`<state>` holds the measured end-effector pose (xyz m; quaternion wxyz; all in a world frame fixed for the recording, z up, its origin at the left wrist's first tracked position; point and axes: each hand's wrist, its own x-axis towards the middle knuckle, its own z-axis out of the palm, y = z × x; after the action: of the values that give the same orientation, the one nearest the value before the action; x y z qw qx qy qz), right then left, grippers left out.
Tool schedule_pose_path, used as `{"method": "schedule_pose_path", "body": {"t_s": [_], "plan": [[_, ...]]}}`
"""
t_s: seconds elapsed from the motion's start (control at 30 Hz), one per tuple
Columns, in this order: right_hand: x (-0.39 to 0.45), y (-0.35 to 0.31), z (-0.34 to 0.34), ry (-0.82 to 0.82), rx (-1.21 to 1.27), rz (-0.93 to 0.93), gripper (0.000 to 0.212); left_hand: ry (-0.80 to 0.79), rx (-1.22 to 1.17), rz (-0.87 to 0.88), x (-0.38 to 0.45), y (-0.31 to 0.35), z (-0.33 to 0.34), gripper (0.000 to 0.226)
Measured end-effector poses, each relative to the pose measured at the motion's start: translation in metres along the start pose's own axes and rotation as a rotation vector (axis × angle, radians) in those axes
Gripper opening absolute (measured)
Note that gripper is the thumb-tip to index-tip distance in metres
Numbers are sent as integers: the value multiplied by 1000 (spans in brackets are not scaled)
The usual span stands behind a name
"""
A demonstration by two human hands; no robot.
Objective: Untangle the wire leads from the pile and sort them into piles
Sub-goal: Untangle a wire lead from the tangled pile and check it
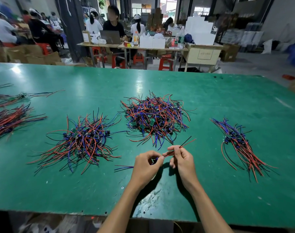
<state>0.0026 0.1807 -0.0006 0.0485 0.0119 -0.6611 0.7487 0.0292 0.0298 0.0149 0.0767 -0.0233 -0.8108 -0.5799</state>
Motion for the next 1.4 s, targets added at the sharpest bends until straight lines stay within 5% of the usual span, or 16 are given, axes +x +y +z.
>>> {"method": "schedule_pose_path", "body": {"t_s": [0.27,0.43,0.57,0.73,0.87,0.97,1.1,1.23,1.4], "plan": [[3,-10,-2,212,228,24,27,-16,260,119,-5,-3,1,18],[-5,-11,3,24,44,17,29,40,220,142,-2,-5,1,18],[-7,-8,0,-23,-35,-16,10,212,330,222,0,-7,-1,17],[-6,-5,1,141,61,-75,5,468,476,333,-4,-1,0,25],[-4,-8,5,276,197,-113,12,161,371,198,-9,0,4,64],[-8,-7,6,217,179,-118,12,-15,128,51,-5,1,6,46],[-16,-3,3,94,-248,-257,13,44,-204,-39,2,0,1,26],[-24,-10,10,-25,-411,-269,13,157,-380,-125,2,-2,-5,17],[-25,-12,7,-236,-473,-342,57,266,-608,-206,8,3,-11,21]]}}
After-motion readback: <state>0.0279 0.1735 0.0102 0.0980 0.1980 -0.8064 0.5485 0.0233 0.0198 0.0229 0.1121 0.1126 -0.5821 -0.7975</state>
